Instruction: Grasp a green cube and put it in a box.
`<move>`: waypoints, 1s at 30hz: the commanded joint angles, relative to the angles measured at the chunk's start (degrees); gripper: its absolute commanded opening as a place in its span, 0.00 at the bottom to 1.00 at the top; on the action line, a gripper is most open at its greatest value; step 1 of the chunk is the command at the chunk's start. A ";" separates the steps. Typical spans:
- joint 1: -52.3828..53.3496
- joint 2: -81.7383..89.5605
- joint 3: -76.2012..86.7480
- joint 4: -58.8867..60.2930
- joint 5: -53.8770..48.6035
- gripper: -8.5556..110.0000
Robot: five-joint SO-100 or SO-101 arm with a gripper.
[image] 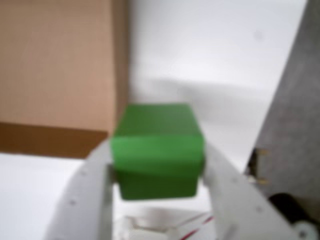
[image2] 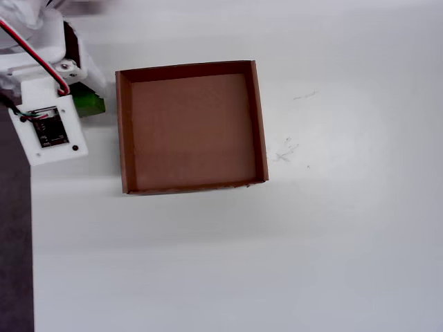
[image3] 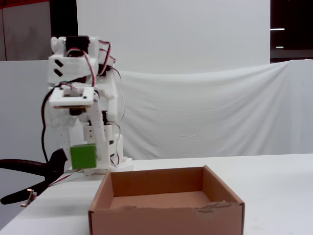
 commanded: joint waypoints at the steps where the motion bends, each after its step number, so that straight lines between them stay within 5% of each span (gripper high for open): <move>1: -3.25 3.78 -3.52 -0.09 -0.79 0.19; 18: -15.12 -4.48 -0.53 -15.82 -0.97 0.19; 30: -19.95 -8.88 1.49 -16.00 -0.97 0.19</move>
